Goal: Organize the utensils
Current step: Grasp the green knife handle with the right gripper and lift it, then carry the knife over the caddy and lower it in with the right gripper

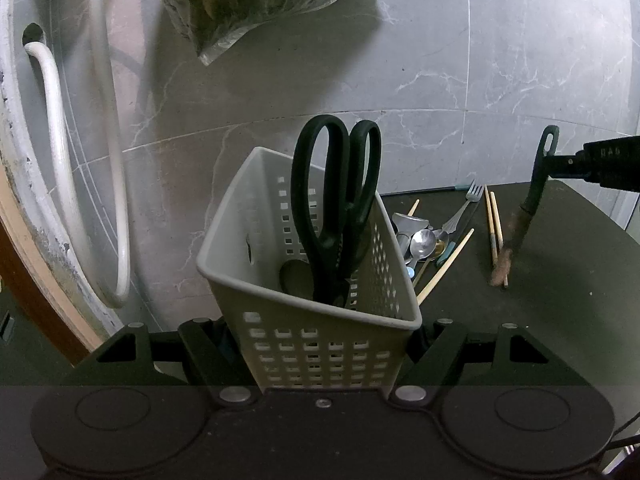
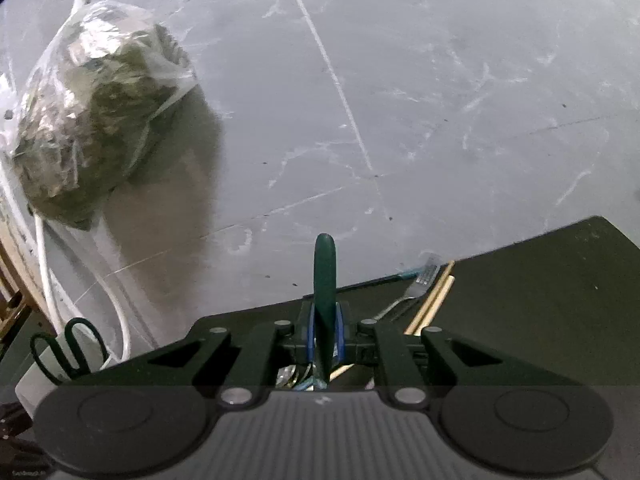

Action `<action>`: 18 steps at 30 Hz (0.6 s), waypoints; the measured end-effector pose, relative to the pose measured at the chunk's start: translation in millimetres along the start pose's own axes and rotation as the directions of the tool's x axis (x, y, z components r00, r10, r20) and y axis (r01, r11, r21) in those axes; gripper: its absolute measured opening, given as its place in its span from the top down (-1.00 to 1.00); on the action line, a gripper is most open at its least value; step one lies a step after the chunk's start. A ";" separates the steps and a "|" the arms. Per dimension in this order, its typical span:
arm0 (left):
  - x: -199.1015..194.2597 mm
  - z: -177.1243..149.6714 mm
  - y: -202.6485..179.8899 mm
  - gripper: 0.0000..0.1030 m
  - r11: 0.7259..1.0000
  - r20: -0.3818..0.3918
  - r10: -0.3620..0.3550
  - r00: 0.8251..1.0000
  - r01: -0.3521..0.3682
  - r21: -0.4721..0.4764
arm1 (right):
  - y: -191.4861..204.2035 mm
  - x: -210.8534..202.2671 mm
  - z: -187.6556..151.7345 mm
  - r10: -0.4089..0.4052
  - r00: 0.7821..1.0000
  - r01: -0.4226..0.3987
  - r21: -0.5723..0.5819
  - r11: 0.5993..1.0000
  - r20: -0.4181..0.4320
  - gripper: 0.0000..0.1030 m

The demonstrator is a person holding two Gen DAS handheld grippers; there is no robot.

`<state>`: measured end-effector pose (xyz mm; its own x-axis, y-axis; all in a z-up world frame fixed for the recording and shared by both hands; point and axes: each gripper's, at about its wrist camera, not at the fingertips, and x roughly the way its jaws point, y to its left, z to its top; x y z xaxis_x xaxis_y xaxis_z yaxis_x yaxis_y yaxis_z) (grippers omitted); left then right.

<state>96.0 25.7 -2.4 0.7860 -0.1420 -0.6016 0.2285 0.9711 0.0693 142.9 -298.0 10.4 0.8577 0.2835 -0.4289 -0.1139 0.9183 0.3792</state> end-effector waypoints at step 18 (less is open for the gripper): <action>-0.8 -0.7 -0.2 -0.49 1.000 0.002 0.000 1.000 0.000 -0.002 | 60.1 -25.5 37.4 0.112 0.992 -0.100 -0.170 0.980 0.061 0.78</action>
<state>95.0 25.7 -2.5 0.7875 -0.1424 -0.5996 0.2271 0.9715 0.0675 132.9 -260.4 74.8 0.8685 0.3669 -0.3332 -0.2826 0.9189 0.2753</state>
